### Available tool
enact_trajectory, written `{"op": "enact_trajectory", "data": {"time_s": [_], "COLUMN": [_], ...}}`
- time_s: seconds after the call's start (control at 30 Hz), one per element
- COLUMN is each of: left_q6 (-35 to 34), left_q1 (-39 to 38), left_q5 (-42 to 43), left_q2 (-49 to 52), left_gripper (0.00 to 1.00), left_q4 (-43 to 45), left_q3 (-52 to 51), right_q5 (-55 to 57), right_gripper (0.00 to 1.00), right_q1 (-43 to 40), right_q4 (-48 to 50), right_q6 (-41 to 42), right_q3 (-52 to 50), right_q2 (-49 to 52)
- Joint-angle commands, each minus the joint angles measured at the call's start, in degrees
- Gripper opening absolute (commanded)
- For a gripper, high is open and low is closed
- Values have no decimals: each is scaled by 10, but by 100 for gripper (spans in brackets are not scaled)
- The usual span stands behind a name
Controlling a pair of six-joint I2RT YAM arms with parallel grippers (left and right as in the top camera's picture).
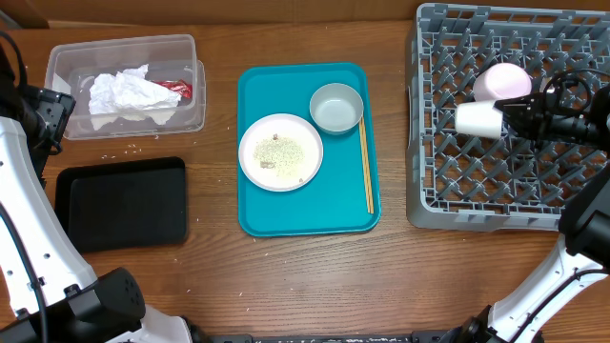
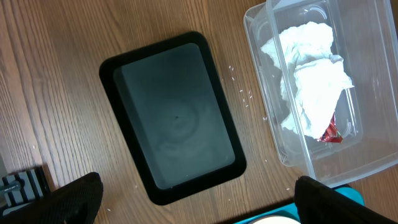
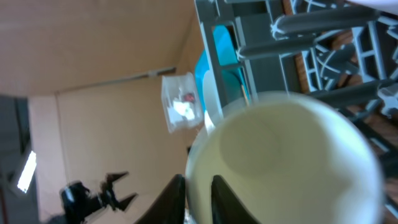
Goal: Sort waste into correct bins and load items into the dishwasher
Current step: 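Carry the white cup right and tilt it down into the rack, then lower the white cup upside down into the rack beside the pink bowl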
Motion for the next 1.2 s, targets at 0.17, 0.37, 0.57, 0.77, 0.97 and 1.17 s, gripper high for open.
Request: {"op": "enact_trajectory", "data": {"time_s": [0.17, 0.37, 0.57, 0.77, 0.97, 1.17], "left_q6": [5, 5, 5, 5, 5, 5], "left_q1": [1, 1, 1, 1, 1, 1], "left_q5": [-2, -2, -2, -2, -2, -2], "left_q2": [4, 4, 4, 4, 4, 4], "left_gripper": [100, 100, 100, 100, 100, 100], "left_q4": [0, 0, 0, 0, 0, 0], "left_q3": [-3, -3, -3, -3, -3, -3], "right_q5": [23, 135, 210, 286, 313, 484], "right_gripper": [21, 14, 16, 47, 49, 50], "right_q1": [-13, -22, -15, 10, 94, 186], "right_q4": [1, 0, -9, -17, -48, -24], "right_q6": [19, 73, 76, 75, -79, -71], "right_q3": [7, 41, 123, 223, 213, 180], "right_q2": [-8, -11, -39, -76, -77, -74]}}
